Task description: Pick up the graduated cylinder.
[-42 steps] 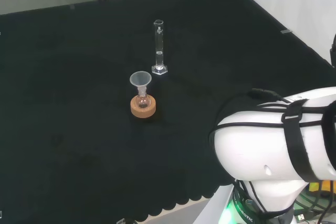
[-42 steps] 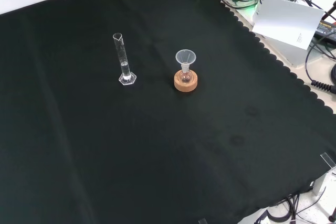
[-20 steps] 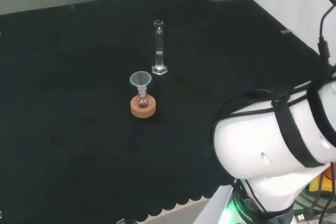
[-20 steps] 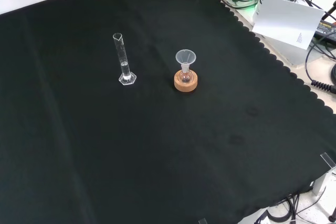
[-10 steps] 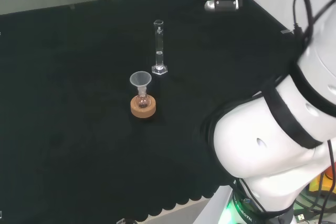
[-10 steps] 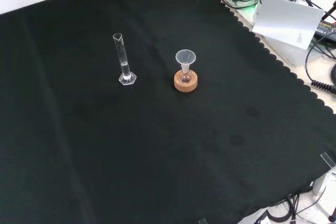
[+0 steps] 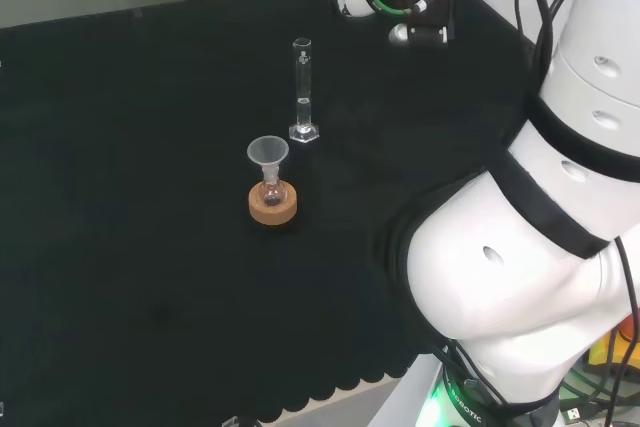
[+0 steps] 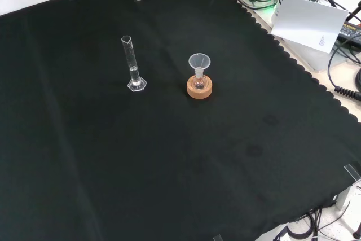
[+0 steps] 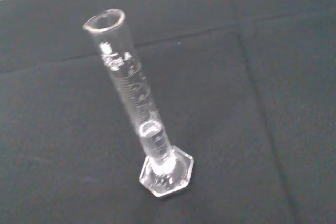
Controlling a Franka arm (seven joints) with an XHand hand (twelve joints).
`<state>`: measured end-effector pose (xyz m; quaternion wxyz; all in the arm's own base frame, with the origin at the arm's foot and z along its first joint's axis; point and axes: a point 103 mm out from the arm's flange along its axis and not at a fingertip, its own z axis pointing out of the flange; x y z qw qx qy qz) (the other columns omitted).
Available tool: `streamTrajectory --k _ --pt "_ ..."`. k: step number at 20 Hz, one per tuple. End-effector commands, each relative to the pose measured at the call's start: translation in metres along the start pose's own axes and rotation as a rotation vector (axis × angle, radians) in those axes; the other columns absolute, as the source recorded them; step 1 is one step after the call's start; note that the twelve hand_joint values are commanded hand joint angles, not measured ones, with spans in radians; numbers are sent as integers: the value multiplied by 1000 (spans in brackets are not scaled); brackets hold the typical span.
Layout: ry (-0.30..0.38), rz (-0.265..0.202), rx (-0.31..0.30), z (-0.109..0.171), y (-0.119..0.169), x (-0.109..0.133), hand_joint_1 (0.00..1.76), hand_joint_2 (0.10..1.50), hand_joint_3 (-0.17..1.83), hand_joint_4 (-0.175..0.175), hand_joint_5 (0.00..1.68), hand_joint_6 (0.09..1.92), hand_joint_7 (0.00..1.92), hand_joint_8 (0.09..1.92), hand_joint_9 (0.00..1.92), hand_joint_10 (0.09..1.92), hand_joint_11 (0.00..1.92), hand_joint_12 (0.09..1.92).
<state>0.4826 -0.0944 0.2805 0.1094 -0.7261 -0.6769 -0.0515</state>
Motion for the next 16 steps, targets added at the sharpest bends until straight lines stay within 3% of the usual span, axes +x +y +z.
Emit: streamTrajectory --k 1,9,16 --pt "59 -14 3 41 32 -11 494 1042 313 -21 271 87 139 605 345 650 132 1373" --pt "50 -21 29 59 30 -20 562 983 325 -22 273 87 125 607 331 647 134 1373" --pt "120 -61 31 84 25 -29 735 825 444 -31 321 87 167 621 380 638 204 1357"
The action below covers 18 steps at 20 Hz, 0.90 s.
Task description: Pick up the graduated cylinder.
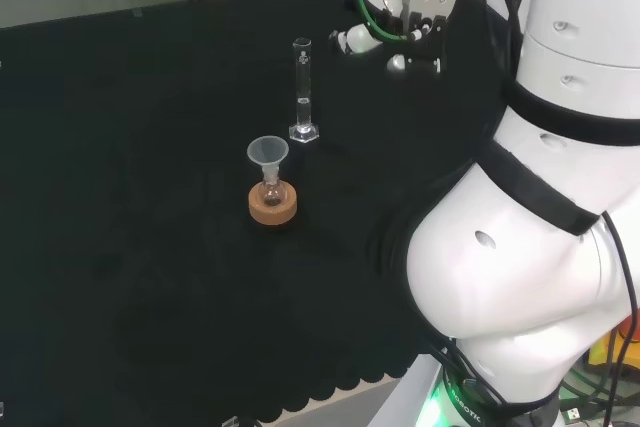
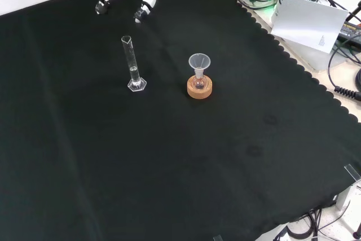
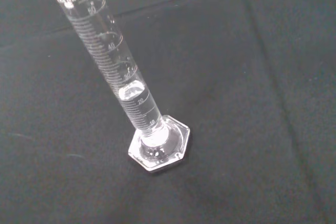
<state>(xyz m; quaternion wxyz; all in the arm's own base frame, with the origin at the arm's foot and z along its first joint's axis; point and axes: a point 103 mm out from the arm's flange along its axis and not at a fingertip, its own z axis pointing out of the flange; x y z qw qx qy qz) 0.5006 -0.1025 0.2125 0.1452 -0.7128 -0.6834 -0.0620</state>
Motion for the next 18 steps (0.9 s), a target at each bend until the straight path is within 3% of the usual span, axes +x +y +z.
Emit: streamTrajectory --k 1,9,18 --pt "66 -39 -4 25 1 -10 749 809 464 -31 325 87 173 622 388 635 215 1354" --pt "118 -95 18 54 2 -12 783 747 552 -33 333 87 181 620 406 622 254 1346" --pt "251 -171 17 89 11 -10 825 749 570 -34 368 87 174 616 410 620 247 1345"
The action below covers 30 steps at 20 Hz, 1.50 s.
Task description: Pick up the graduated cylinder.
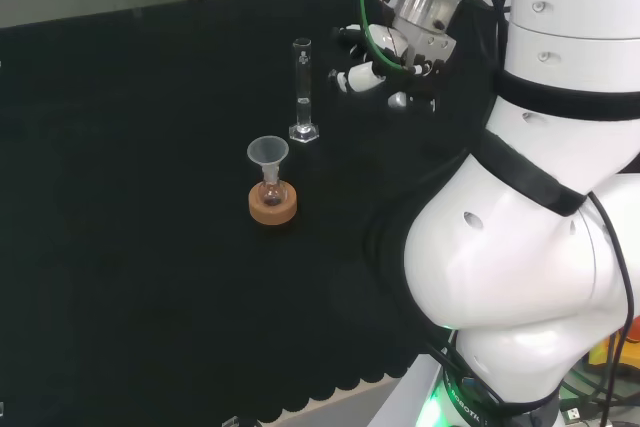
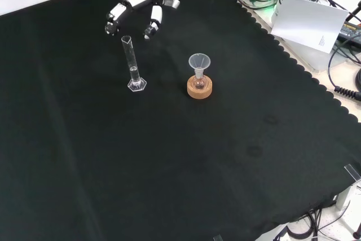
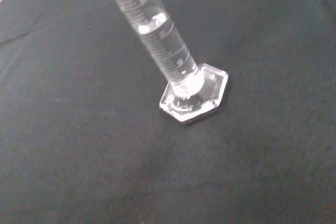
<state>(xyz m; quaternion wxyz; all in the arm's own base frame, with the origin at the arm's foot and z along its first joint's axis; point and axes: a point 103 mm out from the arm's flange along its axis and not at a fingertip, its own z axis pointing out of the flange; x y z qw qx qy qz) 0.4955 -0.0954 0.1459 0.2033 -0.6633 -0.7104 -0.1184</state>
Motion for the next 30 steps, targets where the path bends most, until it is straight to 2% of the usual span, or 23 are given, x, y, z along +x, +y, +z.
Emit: streamTrajectory --k 1,11,14,19,24,30 --pt "122 -63 -10 27 11 -3 831 752 572 -34 374 87 177 617 411 620 247 1345" --pt "294 -137 -30 51 34 -6 864 751 583 -34 411 87 227 628 443 617 268 1344" --pt "373 -166 -40 54 39 -7 869 749 585 -34 414 87 235 628 443 613 266 1341" --pt "416 -221 -58 56 43 1 880 740 588 -33 422 87 242 623 445 606 250 1335" --pt "471 -276 -44 59 47 11 893 713 614 -30 419 87 252 602 484 592 251 1339" --pt "545 -285 -58 69 52 14 925 682 639 -25 449 87 290 597 532 574 282 1330"
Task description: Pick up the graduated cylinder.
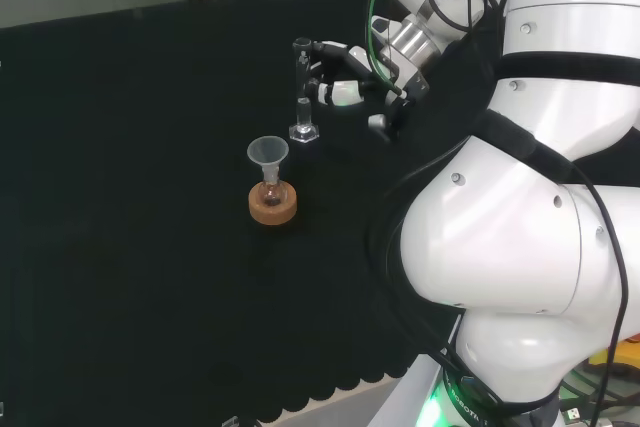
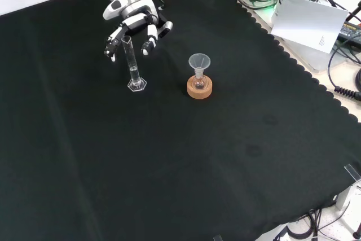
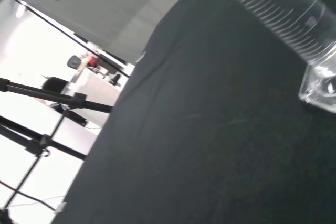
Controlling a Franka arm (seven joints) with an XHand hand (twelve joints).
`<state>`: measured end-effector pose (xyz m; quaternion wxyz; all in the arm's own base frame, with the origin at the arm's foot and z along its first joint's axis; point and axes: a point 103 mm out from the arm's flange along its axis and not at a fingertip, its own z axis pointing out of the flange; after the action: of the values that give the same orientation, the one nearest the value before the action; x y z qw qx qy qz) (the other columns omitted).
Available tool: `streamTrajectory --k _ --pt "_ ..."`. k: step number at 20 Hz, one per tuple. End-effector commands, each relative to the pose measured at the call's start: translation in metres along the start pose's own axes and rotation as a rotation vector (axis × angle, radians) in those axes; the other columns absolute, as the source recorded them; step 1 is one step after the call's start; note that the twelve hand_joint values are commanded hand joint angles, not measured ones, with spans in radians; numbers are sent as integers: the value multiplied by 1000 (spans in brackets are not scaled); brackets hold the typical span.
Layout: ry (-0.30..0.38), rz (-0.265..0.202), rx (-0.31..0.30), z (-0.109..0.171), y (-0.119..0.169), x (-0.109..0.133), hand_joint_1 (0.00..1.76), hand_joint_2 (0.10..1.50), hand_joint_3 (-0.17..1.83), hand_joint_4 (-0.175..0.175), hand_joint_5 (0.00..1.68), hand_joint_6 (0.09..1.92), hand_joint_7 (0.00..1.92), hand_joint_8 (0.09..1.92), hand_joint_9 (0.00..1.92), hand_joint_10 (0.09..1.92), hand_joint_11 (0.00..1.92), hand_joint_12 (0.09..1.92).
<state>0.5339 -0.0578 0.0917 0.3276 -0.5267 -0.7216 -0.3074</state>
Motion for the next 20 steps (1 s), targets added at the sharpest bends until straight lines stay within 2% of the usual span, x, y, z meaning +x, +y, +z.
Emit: streamTrajectory --k 1,11,20 --pt "87 -29 -21 12 6 0 942 679 640 -24 455 87 302 599 540 574 287 1329" --pt "109 -45 -61 20 10 -5 1045 656 686 -13 582 87 404 591 624 548 350 1302" --pt "124 -53 -55 27 10 -6 1077 654 708 -14 657 180 496 573 780 467 556 1195"
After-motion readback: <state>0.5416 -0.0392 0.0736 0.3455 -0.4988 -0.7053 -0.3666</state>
